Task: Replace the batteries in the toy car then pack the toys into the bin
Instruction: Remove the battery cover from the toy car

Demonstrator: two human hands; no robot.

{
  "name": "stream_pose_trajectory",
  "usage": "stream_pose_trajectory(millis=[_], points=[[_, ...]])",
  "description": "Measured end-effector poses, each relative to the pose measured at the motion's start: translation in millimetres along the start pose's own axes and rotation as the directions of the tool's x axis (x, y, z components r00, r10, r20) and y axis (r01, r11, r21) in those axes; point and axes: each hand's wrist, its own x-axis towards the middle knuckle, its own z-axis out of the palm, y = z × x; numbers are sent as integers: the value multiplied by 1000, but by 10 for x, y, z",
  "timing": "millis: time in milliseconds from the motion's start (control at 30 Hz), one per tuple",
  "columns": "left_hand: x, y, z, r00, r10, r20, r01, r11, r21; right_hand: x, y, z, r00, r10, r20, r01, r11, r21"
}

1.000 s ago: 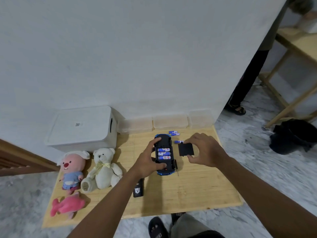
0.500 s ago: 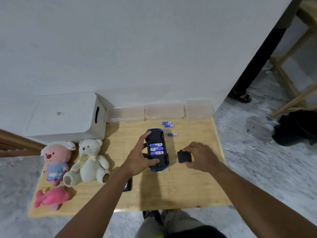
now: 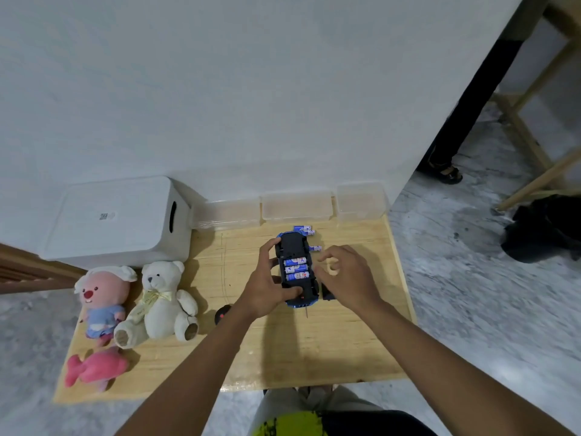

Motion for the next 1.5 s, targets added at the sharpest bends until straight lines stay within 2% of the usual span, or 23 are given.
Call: stream_pose_trajectory(millis=[100,267,500,867,1033,1167,1267,1367,1500], points=[[19,74,81,999,37,-20,-37,999,28,22,-259,139,1000,13,-18,-14,998,-58],[-14,151,96,994,87,-59,-84,995,54,27,-450,246,986,29,-163,-49,992,-117],[-61,307,-12,983,157,-97,-149,986,79,96,-745,240,974,66,-215,-94,988,-123],[-82,369,-187,958,249,-141,-230,963,137,99,-1134,311,929,286,-233,-272,958,93],[-79,296,-243,955,270,-126,-247,954,172,136,-1175,353,909,378,-178,-346,920,183],[-85,302,-315,960,247,-133,-228,963,144,163,-1186,411,916,371,-150,-339,919,202],[-102,340,-353,963,229,-142,-214,970,114,160,-1159,470,913,343,-221,-302,932,198],[-106,377,-374,966,220,-136,-209,973,94,111,-1180,439,911,294,-289,-219,939,267],[-109,412,-398,967,218,-130,-209,975,79,69,-1275,355,947,196,-256,-93,927,363]])
